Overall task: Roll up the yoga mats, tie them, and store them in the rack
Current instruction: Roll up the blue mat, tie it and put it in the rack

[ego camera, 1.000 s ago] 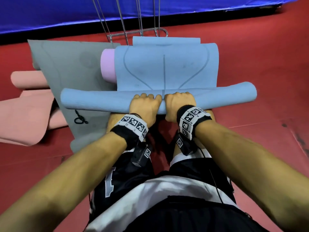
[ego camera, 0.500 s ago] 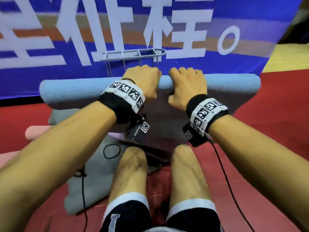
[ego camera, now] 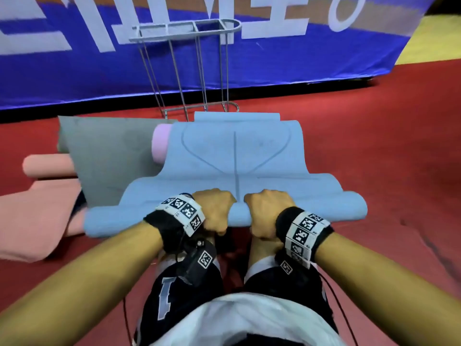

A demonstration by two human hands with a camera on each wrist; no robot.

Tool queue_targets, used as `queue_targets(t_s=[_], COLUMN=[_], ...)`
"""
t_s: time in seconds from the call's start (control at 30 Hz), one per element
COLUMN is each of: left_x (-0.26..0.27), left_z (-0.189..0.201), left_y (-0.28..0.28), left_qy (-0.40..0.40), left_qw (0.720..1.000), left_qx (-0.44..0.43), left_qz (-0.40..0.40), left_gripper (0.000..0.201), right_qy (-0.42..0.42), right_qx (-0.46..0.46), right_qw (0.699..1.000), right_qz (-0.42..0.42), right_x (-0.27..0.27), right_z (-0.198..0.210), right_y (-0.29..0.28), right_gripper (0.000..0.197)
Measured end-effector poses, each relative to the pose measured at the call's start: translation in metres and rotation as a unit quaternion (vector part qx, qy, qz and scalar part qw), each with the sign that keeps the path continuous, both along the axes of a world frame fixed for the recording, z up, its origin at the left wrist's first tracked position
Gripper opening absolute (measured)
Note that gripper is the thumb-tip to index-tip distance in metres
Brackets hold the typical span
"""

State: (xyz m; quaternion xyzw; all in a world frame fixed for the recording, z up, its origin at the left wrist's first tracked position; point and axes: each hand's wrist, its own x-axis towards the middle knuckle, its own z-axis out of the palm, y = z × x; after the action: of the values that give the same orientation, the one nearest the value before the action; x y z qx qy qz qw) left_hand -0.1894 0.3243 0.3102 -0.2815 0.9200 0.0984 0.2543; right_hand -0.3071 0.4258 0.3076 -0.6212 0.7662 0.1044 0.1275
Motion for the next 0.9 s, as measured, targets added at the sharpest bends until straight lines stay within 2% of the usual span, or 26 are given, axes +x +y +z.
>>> queue_targets(t_s=[0.13, 0.23, 0.37, 0.43, 0.5, 0.57, 0.6, 0.73, 0.9], left_x=[-0.002, 0.003, 0.005, 0.009, 0.017, 0.022, 0.023, 0.013, 0.002], left_z=[-0.013, -0.015, -0.014, -0.019, -0.028, -0.037, -0.041, -0.039, -0.036], left_y=[-0.002, -0.009, -0.015, -0.010, -0.001, 0.013, 0.017, 0.004, -0.013], left_qy=[-0.038, -0.022, 0.005, 0.033, 0.054, 0.065, 0.068, 0.072, 0.034], left_qw=[0.998, 0.995, 0.994, 0.997, 0.997, 0.991, 0.990, 0.995, 0.998], left_qx=[0.033, 0.100, 0.109, 0.069, -0.025, -0.095, -0.103, -0.054, 0.036], left_qz=[0.035, -0.007, 0.008, -0.007, -0.046, -0.065, -0.061, -0.051, -0.047], left_gripper=[0.029, 0.028, 0.036, 0.046, 0.054, 0.055, 0.053, 0.047, 0.050], right_qy=[-0.015, -0.020, -0.024, -0.028, -0.032, -0.041, -0.044, -0.046, -0.011], right_qx=[0.056, 0.081, 0.110, 0.121, 0.139, 0.149, 0.155, 0.151, 0.049], right_qw=[0.998, 0.996, 0.993, 0.991, 0.989, 0.987, 0.986, 0.985, 0.997], right_qz=[-0.001, -0.008, -0.033, -0.041, -0.048, -0.052, -0.051, -0.064, -0.062], right_x=[0.004, 0.005, 0.004, 0.004, 0.004, 0.002, 0.002, 0.000, -0.004], right_z=[-0.008, -0.015, -0.015, -0.016, -0.016, -0.017, -0.018, -0.021, -0.032], right_y=[-0.008, -0.011, -0.017, -0.020, -0.022, -0.025, -0.026, -0.026, -0.008], right_gripper=[0.033, 0.039, 0.038, 0.037, 0.037, 0.037, 0.037, 0.042, 0.061])
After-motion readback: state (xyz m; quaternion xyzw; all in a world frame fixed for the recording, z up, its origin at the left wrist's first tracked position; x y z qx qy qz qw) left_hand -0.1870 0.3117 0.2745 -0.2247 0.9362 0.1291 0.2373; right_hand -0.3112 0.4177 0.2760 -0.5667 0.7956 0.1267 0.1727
